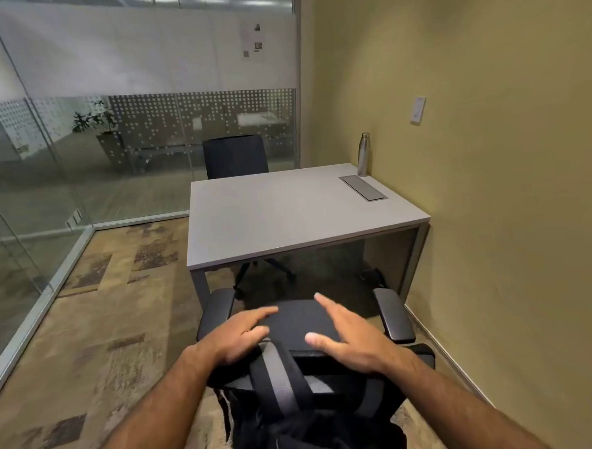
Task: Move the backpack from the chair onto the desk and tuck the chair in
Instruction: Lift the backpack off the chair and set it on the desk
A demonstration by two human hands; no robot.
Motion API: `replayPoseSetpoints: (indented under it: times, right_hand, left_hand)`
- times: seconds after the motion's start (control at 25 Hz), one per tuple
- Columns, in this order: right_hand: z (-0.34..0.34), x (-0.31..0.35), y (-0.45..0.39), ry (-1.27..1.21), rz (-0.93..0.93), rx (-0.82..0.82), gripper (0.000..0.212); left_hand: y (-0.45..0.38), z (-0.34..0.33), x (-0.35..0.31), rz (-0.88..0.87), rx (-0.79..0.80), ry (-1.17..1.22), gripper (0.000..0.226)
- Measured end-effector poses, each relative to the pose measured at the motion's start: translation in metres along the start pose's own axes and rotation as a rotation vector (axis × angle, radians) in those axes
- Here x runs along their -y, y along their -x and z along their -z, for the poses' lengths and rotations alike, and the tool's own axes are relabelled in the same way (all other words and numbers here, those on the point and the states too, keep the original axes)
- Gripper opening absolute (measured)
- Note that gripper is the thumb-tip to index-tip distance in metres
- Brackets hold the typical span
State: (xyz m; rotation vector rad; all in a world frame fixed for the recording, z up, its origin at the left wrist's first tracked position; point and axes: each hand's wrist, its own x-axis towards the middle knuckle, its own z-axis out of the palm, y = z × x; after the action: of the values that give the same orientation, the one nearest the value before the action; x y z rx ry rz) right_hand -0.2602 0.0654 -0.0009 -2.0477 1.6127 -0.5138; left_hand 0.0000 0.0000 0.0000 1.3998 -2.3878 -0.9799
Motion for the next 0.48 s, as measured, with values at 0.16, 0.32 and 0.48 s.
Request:
replayPoseSetpoints:
  times: [0.16, 0.32, 0.48]
  right_hand:
    - [-0.002, 0.016, 0.003, 0.157, 0.050, 0.397, 0.089]
    - [0.005, 0.030, 0.001, 0.324, 0.067, 0.516, 0.096]
    - [-0.017, 0.034, 0.007, 0.476, 0.053, 0.464, 0.097]
  left_hand:
    - [0.002, 0.011, 0.008, 0.070, 0.295, 0.061, 0.070]
    - [-0.007, 0.014, 0.010, 0.037, 0.438, -0.074, 0.088]
    - [-0.014, 0.008, 0.006, -0.049, 0.505, -0.216, 0.077]
